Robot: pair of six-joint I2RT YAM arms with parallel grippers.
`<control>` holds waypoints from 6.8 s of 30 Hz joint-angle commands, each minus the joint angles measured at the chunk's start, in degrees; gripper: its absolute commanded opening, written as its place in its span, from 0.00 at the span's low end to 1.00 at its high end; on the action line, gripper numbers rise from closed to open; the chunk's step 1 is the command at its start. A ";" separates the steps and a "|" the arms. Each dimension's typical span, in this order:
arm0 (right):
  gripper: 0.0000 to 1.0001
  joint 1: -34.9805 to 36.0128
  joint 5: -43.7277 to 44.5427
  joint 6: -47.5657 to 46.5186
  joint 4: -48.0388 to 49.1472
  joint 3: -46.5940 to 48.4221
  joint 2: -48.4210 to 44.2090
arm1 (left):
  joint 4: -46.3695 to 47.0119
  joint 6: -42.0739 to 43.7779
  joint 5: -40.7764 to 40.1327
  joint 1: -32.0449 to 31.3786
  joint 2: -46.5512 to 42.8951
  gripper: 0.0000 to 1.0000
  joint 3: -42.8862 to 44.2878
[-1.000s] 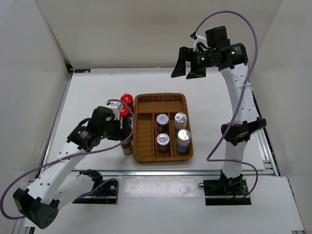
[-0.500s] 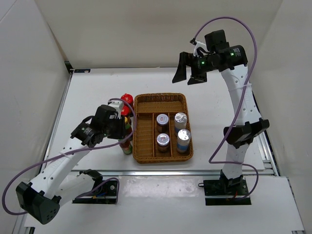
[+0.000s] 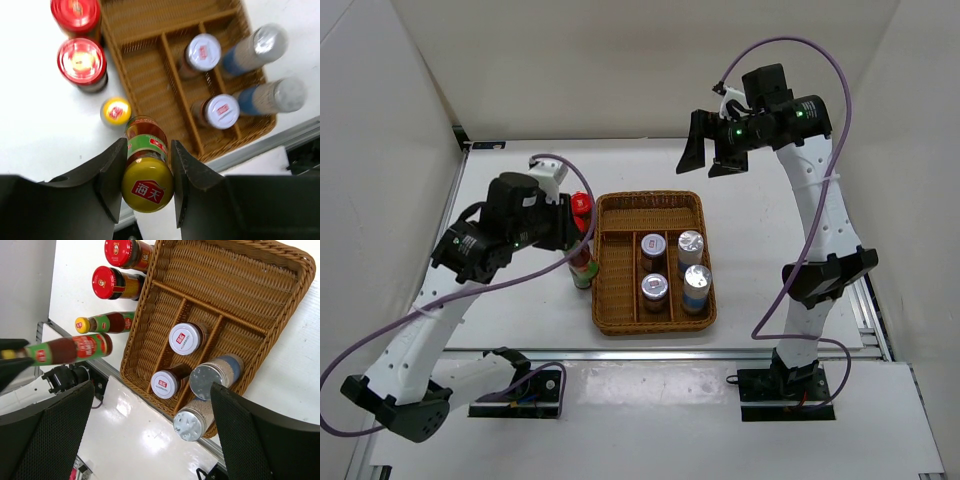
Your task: Organize the condiment bottles
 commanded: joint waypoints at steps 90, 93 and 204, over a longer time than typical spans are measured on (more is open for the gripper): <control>1.00 -0.54 -2.41 -0.59 -12.90 -11.44 -8.25 | 21.94 -13.10 -18.79 -5.77 3.60 0.79 -23.53; 1.00 -0.54 -2.41 -0.59 -12.38 -11.44 -8.25 | 21.94 -13.10 -20.02 -5.77 3.60 0.56 -23.53; 1.00 -0.54 1.20 -1.12 -12.38 -8.72 -8.95 | 21.06 -0.18 -4.56 12.24 42.28 0.86 9.52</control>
